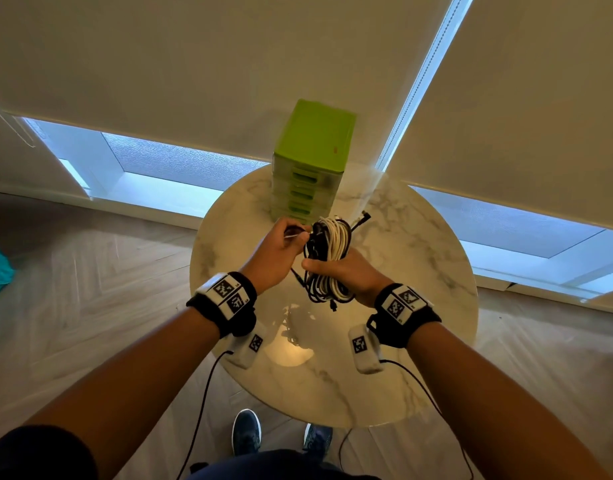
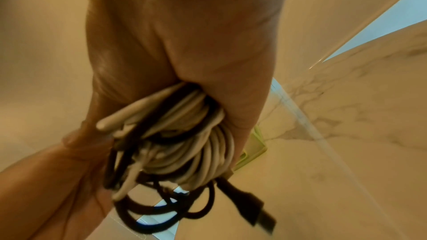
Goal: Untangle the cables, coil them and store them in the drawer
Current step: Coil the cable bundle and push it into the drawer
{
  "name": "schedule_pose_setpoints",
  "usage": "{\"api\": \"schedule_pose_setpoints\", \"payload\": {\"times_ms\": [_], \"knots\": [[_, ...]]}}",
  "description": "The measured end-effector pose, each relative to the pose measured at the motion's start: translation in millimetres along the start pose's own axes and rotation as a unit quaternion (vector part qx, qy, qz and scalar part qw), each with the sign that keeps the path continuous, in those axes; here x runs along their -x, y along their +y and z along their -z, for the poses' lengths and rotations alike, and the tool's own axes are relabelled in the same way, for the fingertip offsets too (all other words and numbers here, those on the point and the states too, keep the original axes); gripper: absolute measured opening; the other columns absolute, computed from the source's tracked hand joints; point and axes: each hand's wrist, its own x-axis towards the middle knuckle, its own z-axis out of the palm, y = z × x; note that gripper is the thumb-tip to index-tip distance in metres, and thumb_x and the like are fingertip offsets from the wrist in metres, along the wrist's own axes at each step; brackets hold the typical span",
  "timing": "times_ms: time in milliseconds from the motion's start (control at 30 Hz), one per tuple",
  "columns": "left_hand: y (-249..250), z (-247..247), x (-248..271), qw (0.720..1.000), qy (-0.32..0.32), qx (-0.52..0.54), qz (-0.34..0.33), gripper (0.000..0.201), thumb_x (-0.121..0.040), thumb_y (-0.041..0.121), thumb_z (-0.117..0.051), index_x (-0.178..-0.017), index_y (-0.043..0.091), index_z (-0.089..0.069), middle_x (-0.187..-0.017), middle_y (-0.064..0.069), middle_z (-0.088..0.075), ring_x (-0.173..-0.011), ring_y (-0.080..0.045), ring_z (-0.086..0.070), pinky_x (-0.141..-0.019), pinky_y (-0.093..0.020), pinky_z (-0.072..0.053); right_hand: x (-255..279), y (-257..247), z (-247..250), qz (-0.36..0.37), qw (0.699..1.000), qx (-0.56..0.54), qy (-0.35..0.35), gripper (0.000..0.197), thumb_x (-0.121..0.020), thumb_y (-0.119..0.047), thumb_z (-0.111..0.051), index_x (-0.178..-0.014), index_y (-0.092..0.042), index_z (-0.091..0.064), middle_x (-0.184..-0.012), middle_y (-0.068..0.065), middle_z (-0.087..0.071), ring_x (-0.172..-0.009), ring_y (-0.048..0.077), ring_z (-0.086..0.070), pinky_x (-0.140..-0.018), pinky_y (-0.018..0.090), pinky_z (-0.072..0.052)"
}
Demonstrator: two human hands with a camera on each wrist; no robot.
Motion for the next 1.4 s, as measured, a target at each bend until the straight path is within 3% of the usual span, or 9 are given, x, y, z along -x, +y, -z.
{"api": "schedule_pose_setpoints", "payload": {"times_ms": [100, 300, 433, 500, 567, 633, 800, 1200, 1400], "knots": [[1, -8, 3, 0.995, 0.001, 0.078, 0.053, 0.011, -0.106, 0.017, -0.052, -0.118, 0.018, -0.05, -0.129, -0.013, -0.063, -0.123, -0.025, -0.062, -0.105, -0.046, -0.053, -5, -2, -9, 0.014, 1.0, 0.013, 0.004, 0.043, -0.081, -0.008, -0.081, -0.12, -0.019, -0.068, -0.109, 0.001, -0.076, -0.102, 0.017, -0.071, -0.087, 0.029, -0.056], [3, -11, 8, 0.983, -0.024, 0.141, 0.115, 0.016, -0.109, 0.018, -0.043, -0.121, 0.029, -0.043, -0.131, -0.016, -0.06, -0.125, -0.029, -0.06, -0.104, -0.046, -0.053, -11, 6, -22, -0.012, 0.998, 0.042, 0.043, 0.038, -0.074, -0.006, -0.084, -0.108, -0.016, -0.072, -0.102, 0.005, -0.076, -0.097, 0.023, -0.072, -0.092, 0.044, -0.058], [9, -11, 15, 0.986, -0.026, 0.117, 0.119, 0.026, -0.11, 0.021, -0.035, -0.136, 0.021, -0.041, -0.124, -0.003, -0.058, -0.12, -0.017, -0.056, -0.105, -0.032, -0.047, -13, 10, -30, -0.027, 0.997, 0.06, 0.046, 0.034, -0.072, -0.002, -0.082, -0.101, -0.017, -0.072, -0.093, 0.003, -0.075, -0.089, 0.018, -0.072, -0.08, 0.035, -0.057], [9, -7, 20, 0.988, -0.055, 0.082, 0.122, 0.044, -0.109, 0.039, -0.041, -0.146, 0.018, -0.035, -0.133, -0.008, -0.054, -0.126, -0.019, -0.053, -0.11, -0.037, -0.044, -14, 11, -35, -0.042, 0.994, 0.09, 0.046, 0.037, -0.07, -0.005, -0.083, -0.102, -0.019, -0.07, -0.089, 0.001, -0.074, -0.086, 0.016, -0.071, -0.079, 0.036, -0.057], [5, -3, 21, 0.987, -0.075, 0.062, 0.128, 0.08, -0.095, 0.064, -0.053, -0.156, 0.022, -0.022, -0.14, -0.004, -0.051, -0.129, -0.021, -0.053, -0.113, -0.042, -0.044, -16, 13, -41, -0.061, 0.987, 0.144, 0.035, 0.051, -0.063, -0.018, -0.085, -0.109, -0.026, -0.065, -0.095, 0.0, -0.073, -0.088, 0.019, -0.071, -0.082, 0.043, -0.06], [5, 0, 19, 0.986, -0.042, 0.091, 0.135, 0.095, -0.084, 0.066, -0.06, -0.16, 0.026, -0.018, -0.14, -0.002, -0.054, -0.126, -0.018, -0.056, -0.112, -0.043, -0.045, -16, 13, -46, -0.085, 0.976, 0.196, 0.042, 0.061, -0.063, -0.026, -0.084, -0.118, -0.031, -0.058, -0.102, -0.002, -0.07, -0.091, 0.018, -0.068, -0.079, 0.038, -0.059], [-2, 5, 13, 0.993, 0.006, 0.06, 0.098, 0.048, -0.089, 0.061, -0.064, -0.12, 0.025, -0.063, -0.114, -0.007, -0.071, -0.109, -0.022, -0.068, -0.102, -0.053, -0.053, -13, 8, -53, -0.071, 0.98, 0.184, 0.039, 0.069, -0.063, -0.028, -0.089, -0.124, -0.034, -0.056, -0.108, -0.008, -0.069, -0.098, 0.012, -0.066, -0.092, 0.039, -0.056], [-20, 0, -17, 0.994, -0.06, 0.028, 0.084, 0.026, -0.101, 0.051, -0.055, -0.113, 0.03, -0.064, -0.11, -0.003, -0.072, -0.105, -0.019, -0.071, -0.093, -0.04, -0.059, -24, 28, -30, -0.099, 0.972, 0.194, 0.093, 0.052, -0.071, -0.026, -0.081, -0.117, -0.029, -0.058, -0.101, -0.003, -0.069, -0.09, 0.016, -0.066, -0.082, 0.035, -0.057], [-70, 15, -42, 0.986, 0.037, 0.009, 0.165, 0.038, -0.11, 0.041, -0.04, -0.119, 0.011, -0.061, -0.111, -0.003, -0.073, -0.101, -0.025, -0.072, -0.09, -0.039, -0.055, -42, 47, 12, -0.113, 0.974, 0.175, 0.092, 0.052, -0.071, -0.028, -0.085, -0.116, -0.029, -0.06, -0.105, -0.001, -0.07, -0.096, 0.018, -0.066, -0.081, 0.031, -0.052]]}}
